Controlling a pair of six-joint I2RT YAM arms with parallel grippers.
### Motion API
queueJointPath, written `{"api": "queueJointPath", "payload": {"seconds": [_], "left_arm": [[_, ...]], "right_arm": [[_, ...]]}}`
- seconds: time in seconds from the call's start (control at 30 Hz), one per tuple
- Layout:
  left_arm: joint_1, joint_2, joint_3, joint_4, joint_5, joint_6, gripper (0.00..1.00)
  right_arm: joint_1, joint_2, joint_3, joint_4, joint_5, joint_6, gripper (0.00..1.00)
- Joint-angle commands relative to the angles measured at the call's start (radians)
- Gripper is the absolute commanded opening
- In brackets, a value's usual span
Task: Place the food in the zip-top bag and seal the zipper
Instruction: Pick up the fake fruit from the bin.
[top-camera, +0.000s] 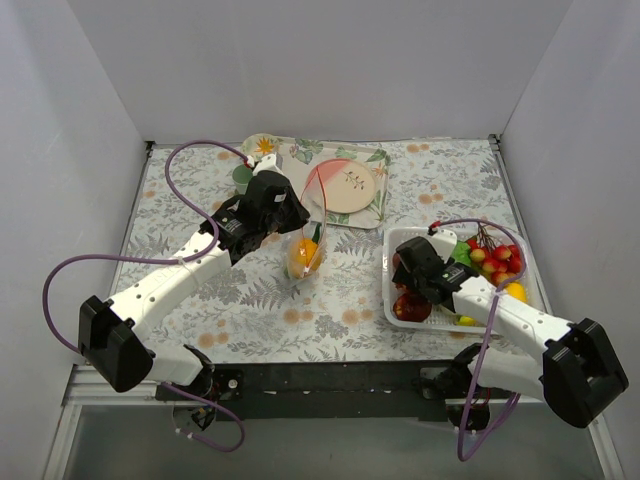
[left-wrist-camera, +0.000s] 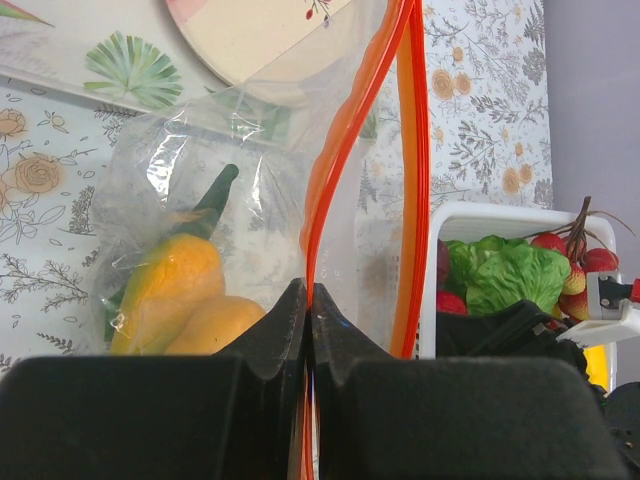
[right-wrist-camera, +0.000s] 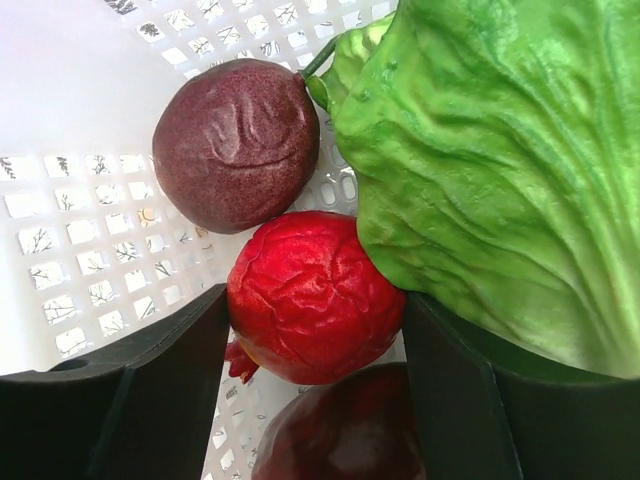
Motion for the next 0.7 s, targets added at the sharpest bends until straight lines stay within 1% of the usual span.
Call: {"api": "queueJointPath", "payload": {"seconds": [0.0, 0.03, 0.17, 0.2, 0.3, 0.47, 0.57, 0.6, 0.63, 0.67], "left_arm": [[0.003, -0.04, 0.018, -0.008, -0.002, 0.015, 0.0], [0.003, -0.04, 0.02, -0.007, -0.002, 0.013, 0.0], [0.003, -0.04, 0.017, -0.007, -0.002, 0.012, 0.0], [0.003, -0.04, 0.015, -0.005, -0.002, 0.01, 0.0], [0.003, -0.039, 0.009, 0.001, 0.003, 0.007, 0.0], [0.003, -0.036, 0.014, -0.002, 0.004, 0.01, 0.0], [0.003, -0.036, 0.015, -0.003, 0.003, 0.012, 0.0], [0.003, -0.036, 0.012, -0.003, 0.006, 0.009, 0.0], [0.003, -0.034, 0.014, -0.002, 0.007, 0.008, 0.0], [0.003, -0.033, 0.014, -0.002, 0.01, 0.007, 0.0]], "right_arm": [[-0.004, -0.052, 0.064, -0.035, 0.036, -0.031, 0.35], [-0.004, -0.063, 0.084, -0.045, 0.029, -0.045, 0.32], [-0.004, -0.127, 0.118, -0.048, -0.021, -0.083, 0.31], [-0.003, -0.134, 0.121, -0.041, -0.059, -0.091, 0.31], [-0.004, -0.146, 0.138, -0.055, -0.1, -0.092, 0.28], [-0.004, -0.198, 0.159, -0.085, -0.111, -0.097, 0.27], [-0.004, -0.235, 0.195, -0.082, -0.151, -0.118, 0.26], [-0.003, -0.238, 0.23, -0.078, -0.166, -0.138, 0.26], [-0.003, -0.241, 0.248, -0.076, -0.182, -0.146, 0.23], [-0.003, -0.234, 0.271, -0.071, -0.2, -0.157, 0.23]]}}
